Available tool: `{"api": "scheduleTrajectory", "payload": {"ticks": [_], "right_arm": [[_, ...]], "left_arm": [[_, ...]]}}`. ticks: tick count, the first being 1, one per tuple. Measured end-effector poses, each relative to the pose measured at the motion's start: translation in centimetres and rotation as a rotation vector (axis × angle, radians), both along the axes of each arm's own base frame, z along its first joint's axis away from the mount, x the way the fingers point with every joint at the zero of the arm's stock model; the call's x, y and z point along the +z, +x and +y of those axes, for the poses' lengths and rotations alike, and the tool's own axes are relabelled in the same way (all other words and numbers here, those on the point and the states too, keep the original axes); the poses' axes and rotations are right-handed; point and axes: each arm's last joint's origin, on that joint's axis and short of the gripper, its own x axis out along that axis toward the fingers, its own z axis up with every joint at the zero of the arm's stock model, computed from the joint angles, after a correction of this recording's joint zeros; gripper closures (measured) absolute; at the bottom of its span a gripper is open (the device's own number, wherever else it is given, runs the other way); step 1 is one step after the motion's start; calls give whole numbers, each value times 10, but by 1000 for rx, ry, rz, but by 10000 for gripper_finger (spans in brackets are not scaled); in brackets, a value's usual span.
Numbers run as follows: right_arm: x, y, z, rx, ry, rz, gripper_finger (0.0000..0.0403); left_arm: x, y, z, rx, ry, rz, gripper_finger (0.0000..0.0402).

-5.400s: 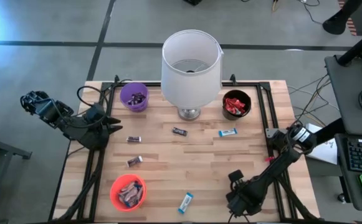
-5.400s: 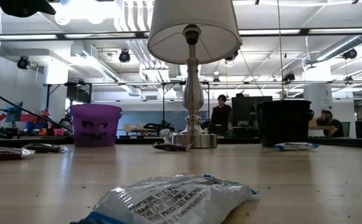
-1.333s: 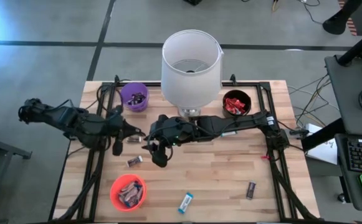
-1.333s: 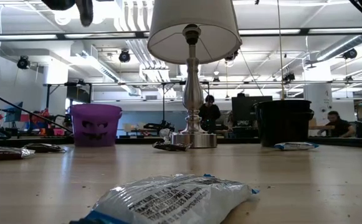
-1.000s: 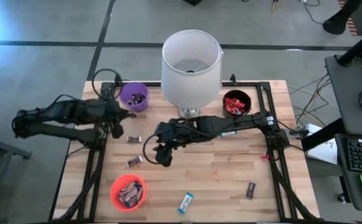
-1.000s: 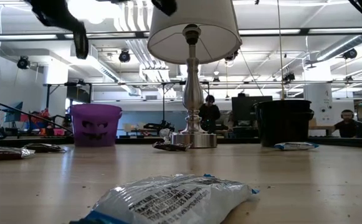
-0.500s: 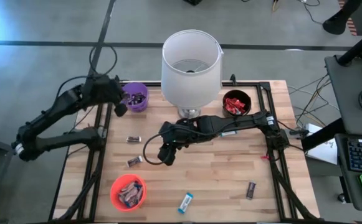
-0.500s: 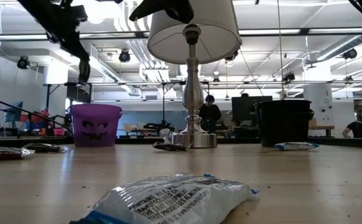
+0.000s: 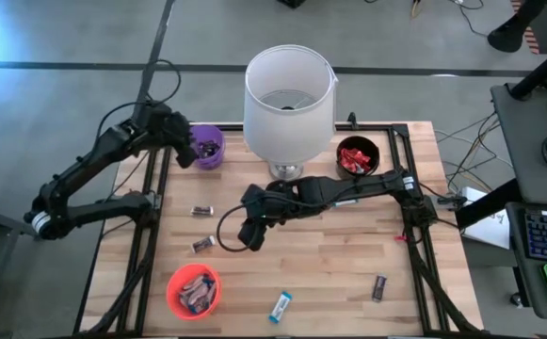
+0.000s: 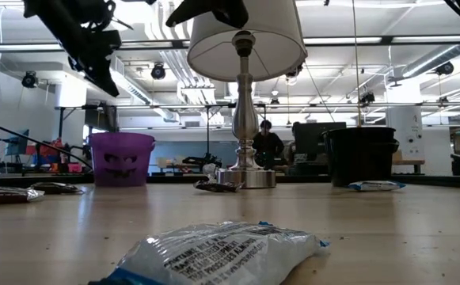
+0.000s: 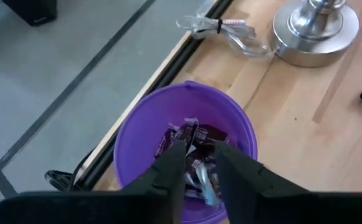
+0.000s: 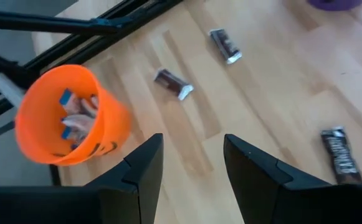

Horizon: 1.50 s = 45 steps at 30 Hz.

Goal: Organize candy in baskets
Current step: Put the brown chocolate bar into the purple bucket

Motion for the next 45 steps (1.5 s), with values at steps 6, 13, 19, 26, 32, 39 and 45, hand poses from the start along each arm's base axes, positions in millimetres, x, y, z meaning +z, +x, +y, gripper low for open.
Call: {"api": "scheduleTrajectory", "payload": {"ticks": [6, 13, 19, 26, 32, 39, 45], "right_arm": [[-8, -6, -2, -11, -31, 86, 230], [-38, -9, -3, 73, -117, 218, 227], [-71, -10, -7, 75, -133, 291, 227], [-99, -8, -11, 135, -202, 289, 227], [-123, -11, -27, 147, -313, 334, 227], [-143, -10, -51, 157, -415, 336, 227], [-151, -10, -63, 199, -495, 332, 227]], "left_arm": [[-5, 4, 5, -11, -15, 25, 301], [1, 2, -1, -60, -16, -37, 305], [7, -1, -8, -97, -25, -102, 313], [6, -1, -8, -57, -56, -131, 313], [8, -2, -9, -27, -75, -158, 313], [8, -2, -10, -23, -77, -161, 313], [8, -2, -10, -23, -79, -160, 313]]}}
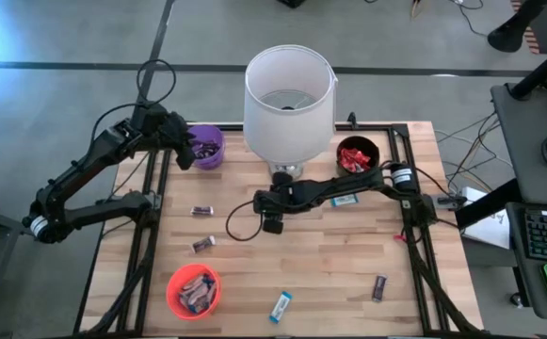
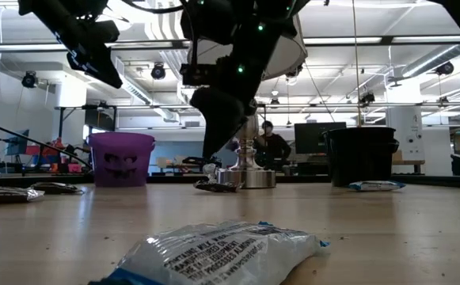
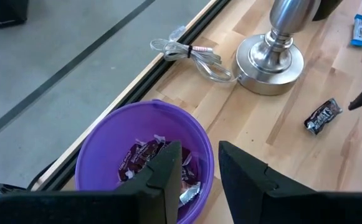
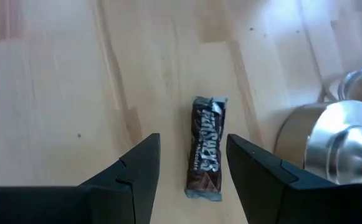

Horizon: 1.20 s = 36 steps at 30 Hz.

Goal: Organize candy in baskets
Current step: Put the brown chocolate bar into the purple bucket

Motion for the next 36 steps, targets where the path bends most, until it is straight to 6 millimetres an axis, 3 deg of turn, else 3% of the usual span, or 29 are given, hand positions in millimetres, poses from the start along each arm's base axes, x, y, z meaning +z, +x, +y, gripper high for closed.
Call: {"api": "scheduleTrajectory", "payload": {"ticks": [5, 17, 36], "right_arm": [[-10, -1, -5, 66, 58, 2, 227], [-14, -3, -23, -11, 56, -3, 227], [-45, -17, -44, -70, 152, 14, 227]], "left_arm": [[0, 0, 0, 0, 0, 0, 313], [0, 0, 0, 1, -4, 4, 313], [-1, 0, 0, 0, -7, 7, 313]]}}
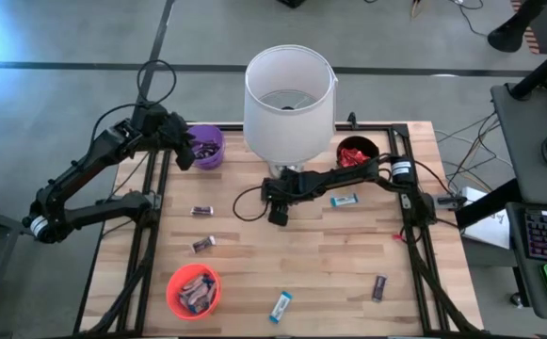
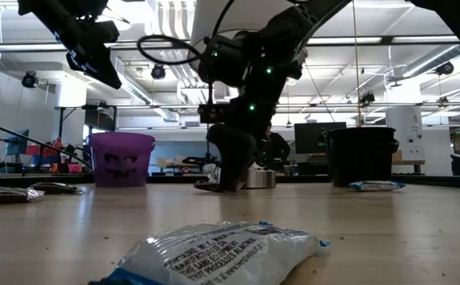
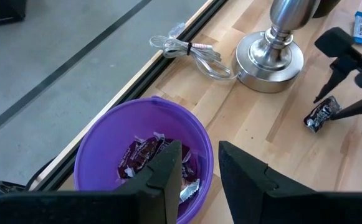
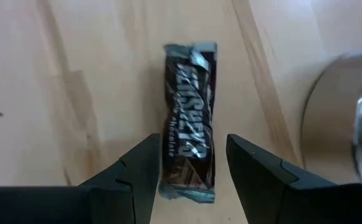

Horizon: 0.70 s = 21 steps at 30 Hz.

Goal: Organize candy in baskets
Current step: Put the brown chocolate bar into the purple bucket

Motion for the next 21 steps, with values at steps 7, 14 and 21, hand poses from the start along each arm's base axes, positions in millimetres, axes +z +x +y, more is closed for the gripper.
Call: {"api": "scheduleTrajectory", "payload": {"ticks": [7, 14, 21], "right_arm": [[-4, -3, -7, -5, 42, -4, 231], [-9, -7, -14, -8, 120, -11, 293], [-12, -9, -13, -20, 158, -11, 373]], "left_arm": [[0, 0, 0, 0, 0, 0, 313], [0, 0, 0, 0, 1, 0, 313], [0, 0, 0, 0, 1, 0, 313]]}}
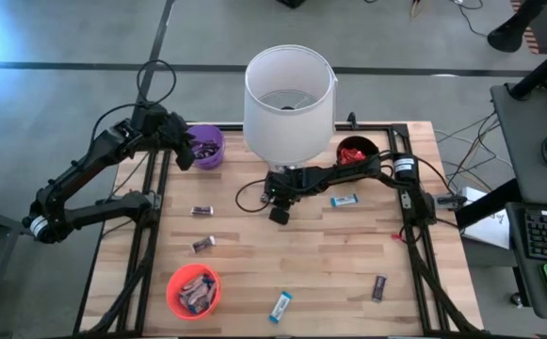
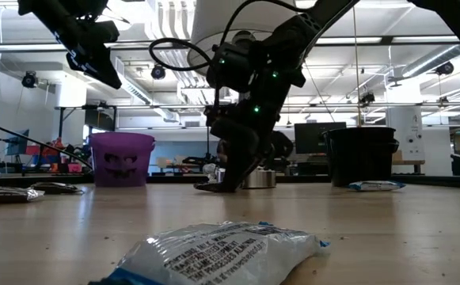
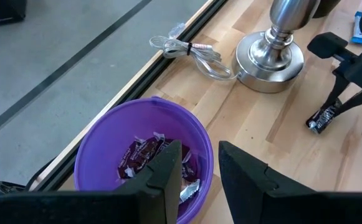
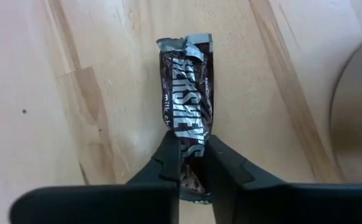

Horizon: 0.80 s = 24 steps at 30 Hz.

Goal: Organize candy in baskets
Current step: Put the brown chocolate bar into the purple bucket

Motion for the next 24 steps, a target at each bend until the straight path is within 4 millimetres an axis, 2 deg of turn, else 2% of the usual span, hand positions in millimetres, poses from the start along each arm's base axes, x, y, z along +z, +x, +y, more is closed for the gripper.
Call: {"api": "scheduleTrajectory", "payload": {"ticks": [10, 17, 24], "right_arm": [[19, 9, 9, 6, 42, -6, 388], [56, 21, 28, 28, 41, -87, 389], [109, 41, 54, 50, 16, -263, 390]], "left_arm": [[2, 1, -1, -31, -10, -18, 313], [11, 2, -11, -271, -114, -135, 318], [15, 3, -14, -354, -155, -196, 324]]}}
